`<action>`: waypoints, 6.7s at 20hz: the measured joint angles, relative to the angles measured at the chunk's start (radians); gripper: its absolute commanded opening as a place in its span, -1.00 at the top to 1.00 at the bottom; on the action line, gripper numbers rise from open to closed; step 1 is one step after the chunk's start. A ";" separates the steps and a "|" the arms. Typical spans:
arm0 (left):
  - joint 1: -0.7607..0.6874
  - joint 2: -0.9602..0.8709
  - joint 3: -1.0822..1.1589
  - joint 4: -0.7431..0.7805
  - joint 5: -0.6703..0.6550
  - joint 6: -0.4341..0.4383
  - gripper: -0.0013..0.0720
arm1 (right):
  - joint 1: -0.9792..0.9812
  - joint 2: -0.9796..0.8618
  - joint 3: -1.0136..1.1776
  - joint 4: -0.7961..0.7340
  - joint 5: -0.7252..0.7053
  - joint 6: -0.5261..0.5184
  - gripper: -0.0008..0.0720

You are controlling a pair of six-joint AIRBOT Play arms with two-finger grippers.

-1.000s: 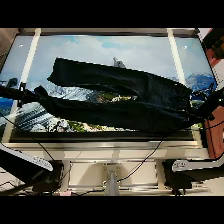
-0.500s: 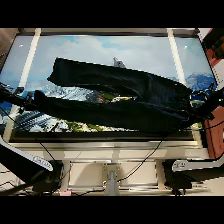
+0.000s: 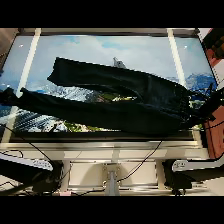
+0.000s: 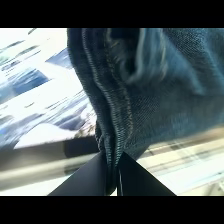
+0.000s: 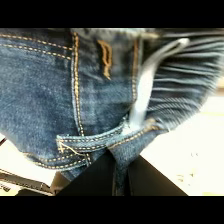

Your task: Fold the clothes and pants, and hang the long-sleeved shirts on hangers.

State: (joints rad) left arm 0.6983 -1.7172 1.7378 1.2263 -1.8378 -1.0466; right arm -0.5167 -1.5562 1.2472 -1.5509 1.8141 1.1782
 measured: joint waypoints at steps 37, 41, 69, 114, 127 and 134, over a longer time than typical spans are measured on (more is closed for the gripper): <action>-0.061 -0.186 -0.150 0.470 -0.010 -0.161 -0.37 | 0.000 -0.003 -0.158 -0.101 -0.211 0.016 -0.35; -0.061 -0.186 -0.105 0.425 0.034 -0.161 -0.37 | 0.000 -0.001 -0.158 -0.101 -0.179 0.016 -0.37; -0.143 -0.008 0.005 0.021 0.273 0.135 0.86 | 0.000 -0.001 -0.158 -0.101 -0.228 0.060 -0.36; -0.357 -0.033 0.005 -0.476 0.452 0.021 0.85 | -0.325 -0.367 0.125 0.639 -0.195 -0.222 -0.35; -0.358 -0.033 0.005 -0.476 0.430 0.021 0.85 | -0.389 -0.365 0.125 0.658 -0.145 -0.256 -0.89; -0.358 -0.033 0.005 -0.476 0.423 0.021 0.86 | -0.366 -0.363 0.158 0.587 -0.156 -0.312 -0.88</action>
State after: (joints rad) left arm 0.3405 -1.7500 1.7432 0.7502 -1.4147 -1.0260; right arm -0.8829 -1.9190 1.4055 -0.9638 1.6577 0.8661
